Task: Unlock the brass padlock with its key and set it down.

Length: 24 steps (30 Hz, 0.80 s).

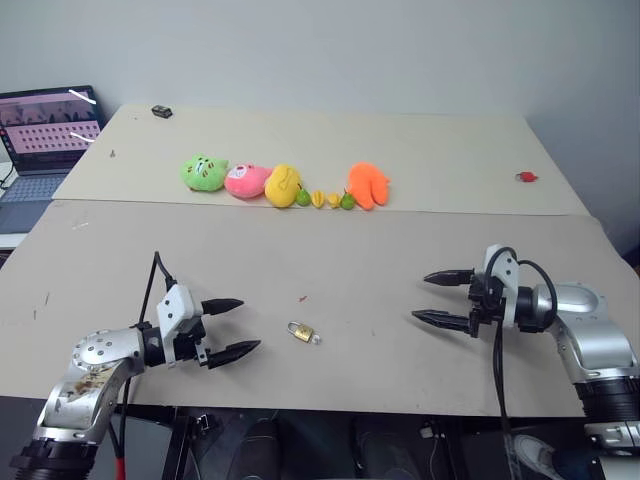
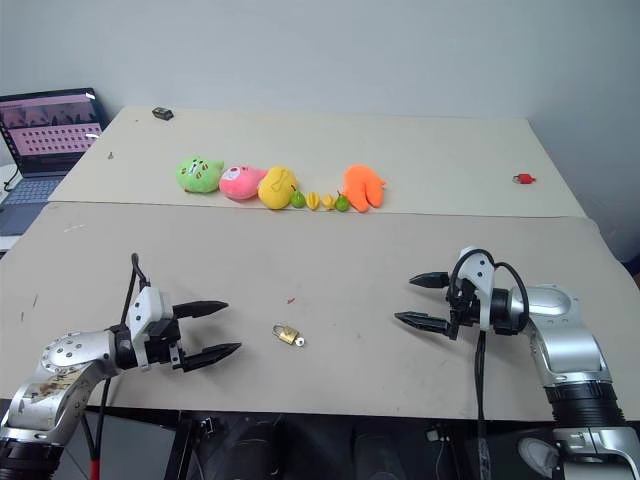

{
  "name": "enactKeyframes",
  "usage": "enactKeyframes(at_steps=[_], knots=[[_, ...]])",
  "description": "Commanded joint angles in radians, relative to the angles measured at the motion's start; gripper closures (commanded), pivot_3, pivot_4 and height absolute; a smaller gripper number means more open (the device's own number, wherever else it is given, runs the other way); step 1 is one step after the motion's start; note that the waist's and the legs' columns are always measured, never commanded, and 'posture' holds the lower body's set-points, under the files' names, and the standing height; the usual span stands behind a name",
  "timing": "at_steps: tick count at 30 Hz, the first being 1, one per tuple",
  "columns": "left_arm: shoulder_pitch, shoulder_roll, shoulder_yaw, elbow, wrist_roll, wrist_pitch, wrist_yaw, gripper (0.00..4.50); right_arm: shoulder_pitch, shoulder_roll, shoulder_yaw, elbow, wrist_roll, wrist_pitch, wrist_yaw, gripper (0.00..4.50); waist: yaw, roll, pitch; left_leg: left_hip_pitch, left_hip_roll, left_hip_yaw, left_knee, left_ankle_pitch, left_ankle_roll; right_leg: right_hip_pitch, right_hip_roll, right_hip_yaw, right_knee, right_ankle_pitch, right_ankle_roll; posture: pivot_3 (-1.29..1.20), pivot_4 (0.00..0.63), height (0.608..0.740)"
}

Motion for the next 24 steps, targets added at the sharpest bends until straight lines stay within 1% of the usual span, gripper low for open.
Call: enactKeyframes(at_steps=[1,4,6,12,16,19,24], knots=[[-0.02,0.022,0.008,-0.005,-0.002,-0.034,-0.041,0.0,-0.019,-0.005,-0.004,-0.003,0.004,-0.01,0.001,0.08,0.0,0.0,0.0,0.0,0.0,0.0,0.0,0.0,0.0,0.0,0.0,0.0,0.0,0.0,0.0,0.0,0.15,0.722],[-0.105,0.006,-0.031,0.059,-0.013,-0.068,-0.117,0.0,-0.03,0.001,0.0,0.01,0.003,-0.012,-0.001,0.08,0.003,0.0,0.0,0.001,0.0,0.0,0.0,0.0,0.0,0.0,0.0,0.0,0.0,0.0,0.0,0.0,0.15,0.722],[-0.14,-0.008,-0.044,0.098,-0.009,-0.082,-0.136,0.0,-0.029,0.0,0.001,0.008,0.002,-0.013,-0.002,0.08,0.006,0.0,0.0,0.001,0.0,0.0,0.001,0.0,0.0,0.001,0.0,0.0,0.001,0.0,0.0,0.0,0.15,0.722],[-0.274,-0.057,-0.142,0.225,0.034,-0.105,-0.214,0.0,-0.014,-0.01,-0.004,-0.014,0.005,-0.012,-0.017,0.08,0.009,0.0,0.0,-0.001,0.0,0.001,0.001,0.0,0.001,0.0,0.0,0.001,0.0,0.001,0.001,0.0,0.15,0.722],[-0.356,-0.094,-0.214,0.331,0.078,-0.154,-0.288,0.0,0.014,-0.006,-0.014,-0.05,0.015,-0.002,-0.038,0.08,0.013,0.0,0.0,0.0,0.0,0.001,0.002,0.0,0.001,0.0,0.001,0.001,0.001,0.001,0.001,0.0,0.15,0.722],[-0.411,-0.132,-0.255,0.416,0.109,-0.185,-0.317,0.0,0.046,-0.006,-0.026,-0.081,0.02,0.003,-0.06,0.08,0.018,0.0,0.0,0.0,0.0,0.001,0.002,0.0,0.001,0.001,0.001,0.001,0.001,0.001,0.001,0.0,0.15,0.722],[-0.465,-0.181,-0.288,0.523,0.151,-0.226,-0.335,0.0,0.08,-0.007,-0.037,-0.117,0.025,0.011,-0.082,0.08,0.019,0.0,0.0,-0.001,0.0,0.0,0.004,-0.001,0.002,0.001,0.001,0.001,0.001,0.001,0.001,0.0,0.15,0.722]])
